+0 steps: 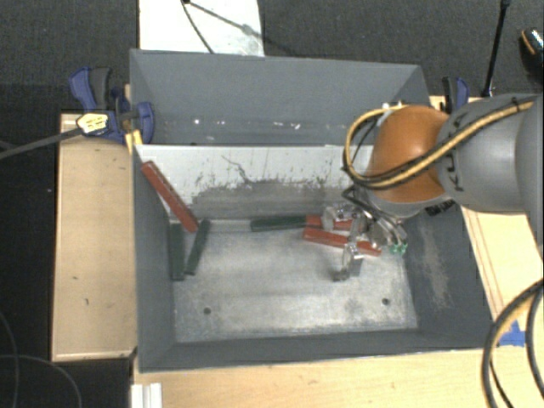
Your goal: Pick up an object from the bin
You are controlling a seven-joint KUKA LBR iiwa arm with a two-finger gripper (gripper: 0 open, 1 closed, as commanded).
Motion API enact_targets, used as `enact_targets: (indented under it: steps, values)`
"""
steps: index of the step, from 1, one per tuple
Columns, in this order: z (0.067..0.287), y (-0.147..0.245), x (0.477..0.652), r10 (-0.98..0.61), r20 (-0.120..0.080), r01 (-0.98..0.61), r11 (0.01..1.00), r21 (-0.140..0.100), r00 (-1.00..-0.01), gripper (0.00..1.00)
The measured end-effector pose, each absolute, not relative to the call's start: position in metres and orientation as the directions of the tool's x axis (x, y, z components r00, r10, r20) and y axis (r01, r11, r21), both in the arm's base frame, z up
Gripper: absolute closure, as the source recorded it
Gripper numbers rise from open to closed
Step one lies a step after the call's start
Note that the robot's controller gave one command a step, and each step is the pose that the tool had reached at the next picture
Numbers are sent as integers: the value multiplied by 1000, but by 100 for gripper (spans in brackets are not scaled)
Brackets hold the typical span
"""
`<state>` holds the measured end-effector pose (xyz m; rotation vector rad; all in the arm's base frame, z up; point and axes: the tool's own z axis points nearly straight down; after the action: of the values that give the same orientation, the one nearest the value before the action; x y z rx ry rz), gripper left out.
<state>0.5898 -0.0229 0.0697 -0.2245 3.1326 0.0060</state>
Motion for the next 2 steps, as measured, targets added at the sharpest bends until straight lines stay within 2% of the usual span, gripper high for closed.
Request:
enact_targets:
  steps: [1,2]
  values:
    - [71,-66,591,138,-6,138,990,0,-990,0]
    - [73,-65,593,134,-11,134,991,0,-991,100]
